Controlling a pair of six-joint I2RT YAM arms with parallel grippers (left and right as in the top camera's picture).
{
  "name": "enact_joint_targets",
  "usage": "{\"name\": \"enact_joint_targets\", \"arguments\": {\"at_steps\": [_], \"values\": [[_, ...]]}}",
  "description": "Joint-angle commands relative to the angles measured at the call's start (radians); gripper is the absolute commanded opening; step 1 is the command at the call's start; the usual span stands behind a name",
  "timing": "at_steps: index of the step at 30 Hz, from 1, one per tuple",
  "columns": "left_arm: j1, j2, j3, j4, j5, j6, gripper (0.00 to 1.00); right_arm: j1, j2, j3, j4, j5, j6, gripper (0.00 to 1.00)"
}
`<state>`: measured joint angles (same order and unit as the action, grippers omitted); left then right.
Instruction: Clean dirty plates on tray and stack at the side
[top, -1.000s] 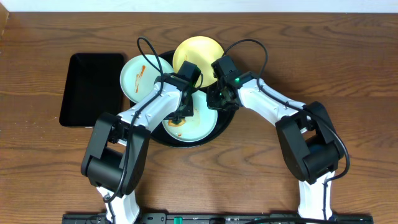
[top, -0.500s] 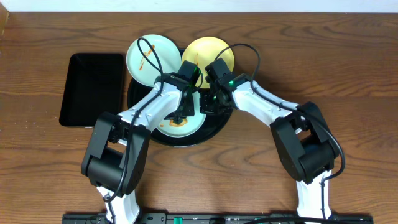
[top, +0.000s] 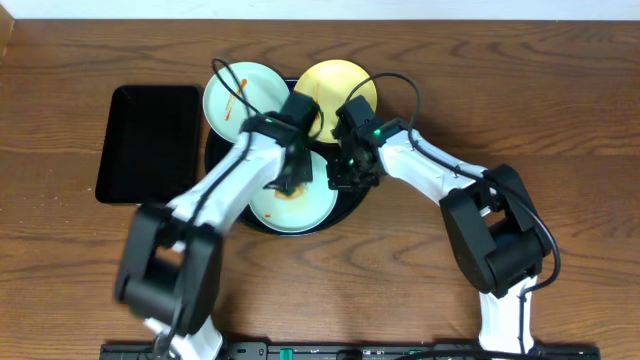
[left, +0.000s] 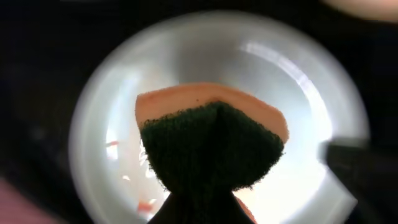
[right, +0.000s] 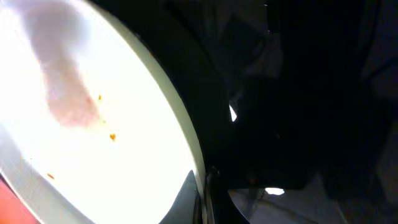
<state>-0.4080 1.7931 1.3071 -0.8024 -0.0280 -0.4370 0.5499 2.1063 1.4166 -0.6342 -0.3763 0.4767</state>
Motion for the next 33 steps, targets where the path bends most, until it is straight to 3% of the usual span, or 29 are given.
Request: {"name": "enact_joint_targets", "arguments": {"at_steps": [1,10,21,33], "values": [[0.047,-0.142,0.074,-0.021,-0.005,0.017,0.08,-0.006,-0.058,-0.014,-0.015,0.013,-0.066,0.01],[0.208,-0.333,0.076,-0.049,0.047,0.017,0.08,0.016,-0.167,-0.014,-0.012,0.237,-0.148,0.01],[0.266,-0.28,0.069,-0.071,0.134,0.017,0.08,0.072,-0.303,-0.014,0.021,0.612,-0.226,0.01],[0.266,-0.264,0.069,-0.067,0.134,0.017,0.08,0.141,-0.309,-0.014,0.052,0.872,-0.319,0.01]]}}
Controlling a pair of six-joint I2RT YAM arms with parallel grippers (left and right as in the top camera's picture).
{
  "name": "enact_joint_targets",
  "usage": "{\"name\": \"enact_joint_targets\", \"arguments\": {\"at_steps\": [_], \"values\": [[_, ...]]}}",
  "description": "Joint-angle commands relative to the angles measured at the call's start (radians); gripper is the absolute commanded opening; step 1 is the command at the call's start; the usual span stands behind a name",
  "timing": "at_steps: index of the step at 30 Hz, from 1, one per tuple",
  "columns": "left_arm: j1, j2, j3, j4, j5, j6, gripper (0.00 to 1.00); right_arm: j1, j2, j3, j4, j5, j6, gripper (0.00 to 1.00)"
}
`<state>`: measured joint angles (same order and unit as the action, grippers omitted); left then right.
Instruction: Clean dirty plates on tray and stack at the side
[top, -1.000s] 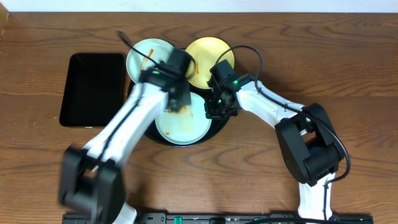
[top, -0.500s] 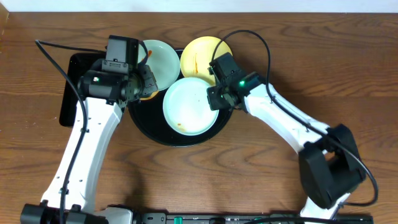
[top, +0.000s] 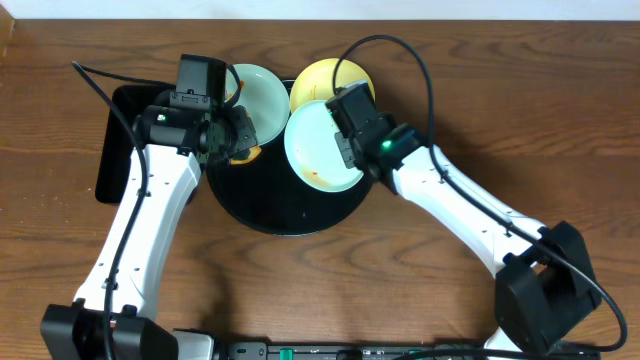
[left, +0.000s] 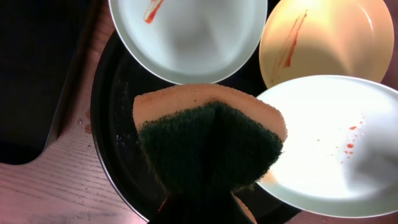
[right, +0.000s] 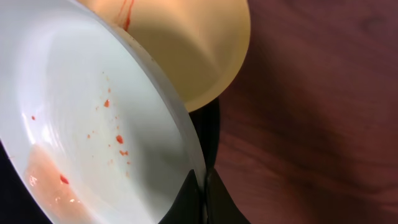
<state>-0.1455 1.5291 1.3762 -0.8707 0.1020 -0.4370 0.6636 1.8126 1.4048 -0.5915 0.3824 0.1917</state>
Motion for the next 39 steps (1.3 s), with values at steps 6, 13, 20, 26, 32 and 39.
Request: {"name": "enact_joint_targets", "arguments": {"at_steps": [6,13,20,26,32,39], "values": [[0.005,0.0,0.0,0.004,0.003,0.017,0.08,0.108,-0.015,-0.002,0.016,0.345,-0.06,0.01],[0.005,0.0,0.0,0.008,0.003,0.017,0.08,0.211,-0.015,-0.002,0.032,0.602,-0.103,0.01],[0.008,0.0,0.0,0.007,0.003,0.016,0.07,0.272,-0.015,-0.002,0.031,0.758,-0.103,0.01],[0.036,0.0,0.0,-0.008,0.004,0.016,0.08,0.281,-0.015,-0.002,-0.011,0.611,-0.047,0.01],[0.044,0.0,0.0,-0.052,0.004,0.017,0.08,0.257,-0.015,-0.002,-0.064,0.161,0.047,0.01],[0.043,0.0,-0.012,-0.075,0.069,0.081,0.08,0.221,0.011,-0.003,-0.043,-0.183,0.07,0.01]]}}
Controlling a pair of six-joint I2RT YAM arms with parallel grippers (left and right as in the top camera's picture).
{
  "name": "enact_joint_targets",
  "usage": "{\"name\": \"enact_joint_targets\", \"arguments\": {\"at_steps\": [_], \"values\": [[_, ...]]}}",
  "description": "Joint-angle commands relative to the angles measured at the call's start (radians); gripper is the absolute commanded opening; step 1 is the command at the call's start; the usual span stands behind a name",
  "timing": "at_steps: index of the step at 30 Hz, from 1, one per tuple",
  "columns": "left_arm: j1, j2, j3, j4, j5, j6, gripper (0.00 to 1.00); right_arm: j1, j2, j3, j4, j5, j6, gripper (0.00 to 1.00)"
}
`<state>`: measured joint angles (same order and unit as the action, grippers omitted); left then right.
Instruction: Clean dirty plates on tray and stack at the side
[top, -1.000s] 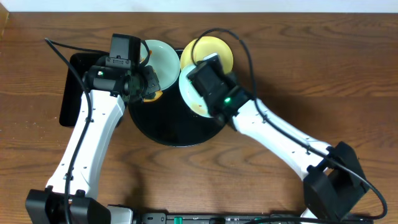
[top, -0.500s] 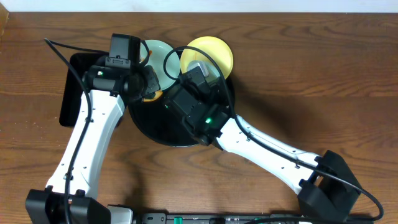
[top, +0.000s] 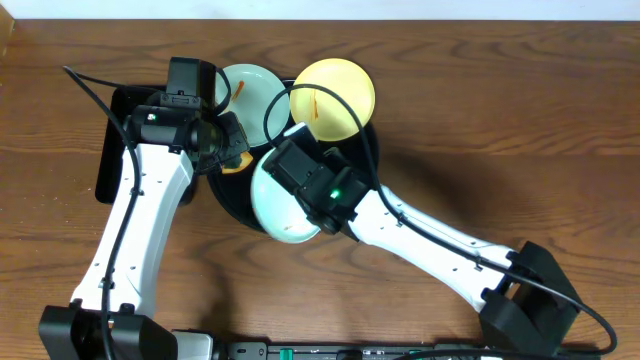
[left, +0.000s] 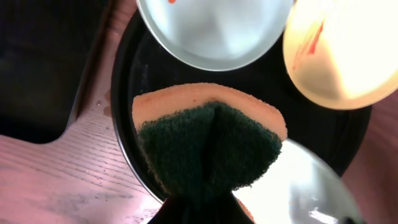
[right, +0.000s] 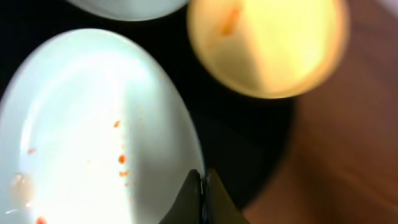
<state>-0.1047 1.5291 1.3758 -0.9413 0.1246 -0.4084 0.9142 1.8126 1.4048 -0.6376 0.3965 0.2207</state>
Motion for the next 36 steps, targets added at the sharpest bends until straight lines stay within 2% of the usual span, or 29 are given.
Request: {"name": "enact_joint_targets", "arguments": {"at_steps": [1,7,11,19,24,36], "values": [[0.002,0.0,-0.021,-0.004,0.062,0.057,0.08,-0.038,0.023,-0.003,0.006,-0.218,0.042,0.01],[-0.016,0.021,-0.087,0.009,0.097,0.074,0.08,-0.089,0.087,-0.003,0.04,-0.36,0.049,0.01],[-0.056,0.064,-0.146,0.074,0.163,0.085,0.08,-0.12,0.123,-0.003,0.063,-0.435,0.056,0.01],[-0.127,0.172,-0.182,0.187,0.182,-0.068,0.07,-0.155,0.144,-0.003,0.109,-0.454,0.096,0.01],[-0.164,0.187,-0.182,0.212,0.181,-0.114,0.07,-0.174,0.144,-0.003,0.114,-0.458,0.106,0.01],[-0.263,0.193,-0.182,0.265,-0.024,-0.144,0.07,-0.216,0.143,-0.002,0.154,-0.531,0.127,0.01]]}}
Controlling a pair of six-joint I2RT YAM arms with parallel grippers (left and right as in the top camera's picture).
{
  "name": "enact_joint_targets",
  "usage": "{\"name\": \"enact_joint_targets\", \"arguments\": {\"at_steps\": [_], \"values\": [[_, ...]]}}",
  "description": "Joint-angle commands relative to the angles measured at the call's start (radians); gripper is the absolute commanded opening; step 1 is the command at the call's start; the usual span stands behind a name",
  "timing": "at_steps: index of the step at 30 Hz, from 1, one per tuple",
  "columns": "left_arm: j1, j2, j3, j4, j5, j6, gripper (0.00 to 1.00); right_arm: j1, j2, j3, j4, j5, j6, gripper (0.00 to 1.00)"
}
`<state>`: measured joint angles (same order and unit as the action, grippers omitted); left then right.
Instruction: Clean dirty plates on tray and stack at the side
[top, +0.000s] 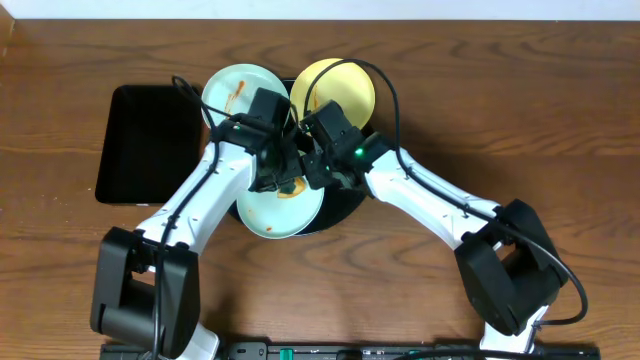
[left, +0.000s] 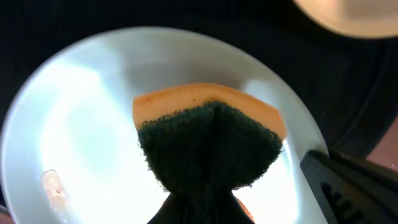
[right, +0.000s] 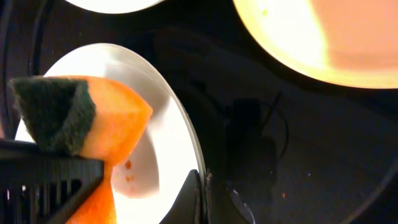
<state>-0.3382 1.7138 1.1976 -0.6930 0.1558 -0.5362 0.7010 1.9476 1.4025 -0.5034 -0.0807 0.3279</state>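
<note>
A pale green plate (top: 277, 208) with orange smears lies over the front left of the round black tray (top: 345, 200). My right gripper (top: 318, 172) is shut on its right rim (right: 198, 163). My left gripper (top: 283, 178) is shut on an orange sponge with a dark green pad (left: 208, 140), which it holds over the plate's middle (left: 93, 124); I cannot tell whether it touches. The sponge (right: 81, 118) also shows in the right wrist view. Another pale green plate (top: 238, 92) with a red streak and a yellow plate (top: 338, 88) sit at the back of the tray.
A rectangular black tray (top: 150, 142) lies on the wooden table (top: 500, 120) to the left of the round tray. Both arms cross over the round tray, close together. The yellow plate (right: 323, 37) lies just beyond my right gripper (right: 202, 186).
My left gripper has moved with the sponge from the tray's left edge to over the held plate. My right gripper, still shut on the plate's rim, now sits further back over the tray.
The sponge was over the plate on the tray, my right gripper at its rim. Then the right gripper held the plate up beside the yellow plate, the sponge drawn back left. Then the plate was at the tray's front. Now the sponge is over it again.
</note>
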Motion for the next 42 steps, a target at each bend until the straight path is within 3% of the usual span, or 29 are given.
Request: {"name": "enact_joint_targets", "arguments": {"at_steps": [1,15,28,39,42], "values": [[-0.037,0.009,-0.004,0.034,-0.056,-0.016,0.07,-0.006,0.008,0.002,0.023,-0.062,0.02,0.01],[-0.091,0.095,-0.004,0.112,-0.05,-0.081,0.07,-0.015,0.005,0.018,0.044,-0.075,0.019,0.01],[-0.113,0.136,-0.004,0.142,0.116,-0.054,0.07,-0.015,0.005,0.023,0.056,-0.074,0.019,0.01],[-0.165,0.211,-0.004,0.126,0.078,-0.034,0.07,-0.015,0.005,0.023,0.068,-0.075,0.019,0.01],[-0.163,0.228,-0.004,0.094,0.008,-0.034,0.08,-0.015,0.005,0.023,0.066,-0.075,0.019,0.01]]}}
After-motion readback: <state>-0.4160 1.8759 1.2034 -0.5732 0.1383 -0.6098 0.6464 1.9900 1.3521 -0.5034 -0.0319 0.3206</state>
